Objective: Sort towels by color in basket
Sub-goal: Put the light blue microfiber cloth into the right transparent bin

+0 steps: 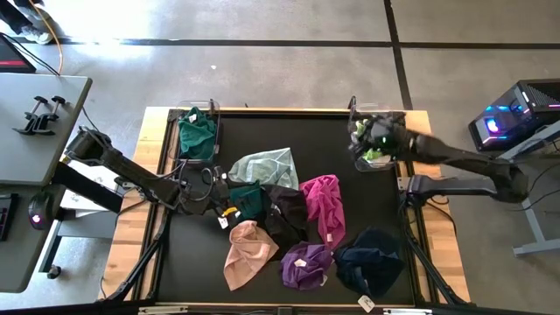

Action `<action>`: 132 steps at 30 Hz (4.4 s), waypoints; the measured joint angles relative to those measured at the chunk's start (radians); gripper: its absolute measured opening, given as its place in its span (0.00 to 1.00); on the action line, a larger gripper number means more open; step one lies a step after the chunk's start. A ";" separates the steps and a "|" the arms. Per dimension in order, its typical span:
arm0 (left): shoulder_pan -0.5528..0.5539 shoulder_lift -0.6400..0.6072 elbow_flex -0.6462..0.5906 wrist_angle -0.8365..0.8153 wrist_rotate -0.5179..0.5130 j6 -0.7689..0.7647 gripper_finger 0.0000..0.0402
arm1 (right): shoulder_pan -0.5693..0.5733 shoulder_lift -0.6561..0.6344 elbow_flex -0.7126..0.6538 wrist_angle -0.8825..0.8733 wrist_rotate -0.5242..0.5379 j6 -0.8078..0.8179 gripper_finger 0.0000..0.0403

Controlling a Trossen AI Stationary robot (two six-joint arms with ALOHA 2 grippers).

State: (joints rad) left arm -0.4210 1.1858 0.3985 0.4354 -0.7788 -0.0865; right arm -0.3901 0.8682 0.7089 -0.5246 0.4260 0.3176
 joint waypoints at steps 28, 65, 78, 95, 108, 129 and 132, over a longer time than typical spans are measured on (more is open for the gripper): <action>0.017 -0.001 0.123 0.187 -0.021 0.363 0.37 | 0.446 0.482 0.049 0.829 -0.244 -0.339 0.36; -0.082 -0.169 0.122 -0.859 -0.323 -0.600 0.25 | 0.328 1.183 0.700 0.123 -0.056 -0.166 0.02; -0.113 -0.167 0.122 -0.881 -0.408 -0.637 0.24 | 0.296 0.343 0.395 -0.478 0.513 0.290 0.02; -0.112 -0.167 0.122 -0.878 -0.441 -0.617 0.24 | -0.027 0.246 0.391 -0.549 0.784 0.022 0.02; -0.116 -0.167 0.122 -0.880 -0.438 -0.600 0.24 | -0.055 0.289 -0.037 -0.129 0.271 -0.157 0.01; -0.116 -0.167 0.122 -0.878 -0.437 -0.606 0.24 | -0.271 0.289 0.219 -0.419 -0.039 -0.004 0.46; -0.116 -0.167 0.122 -0.878 -0.437 -0.615 0.24 | -0.273 0.288 0.272 -0.412 -0.045 -0.021 0.46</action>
State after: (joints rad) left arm -0.5373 1.0183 0.5205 -0.4427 -1.2160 -0.7019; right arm -0.6632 1.1564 0.9805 -0.9369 0.3805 0.2968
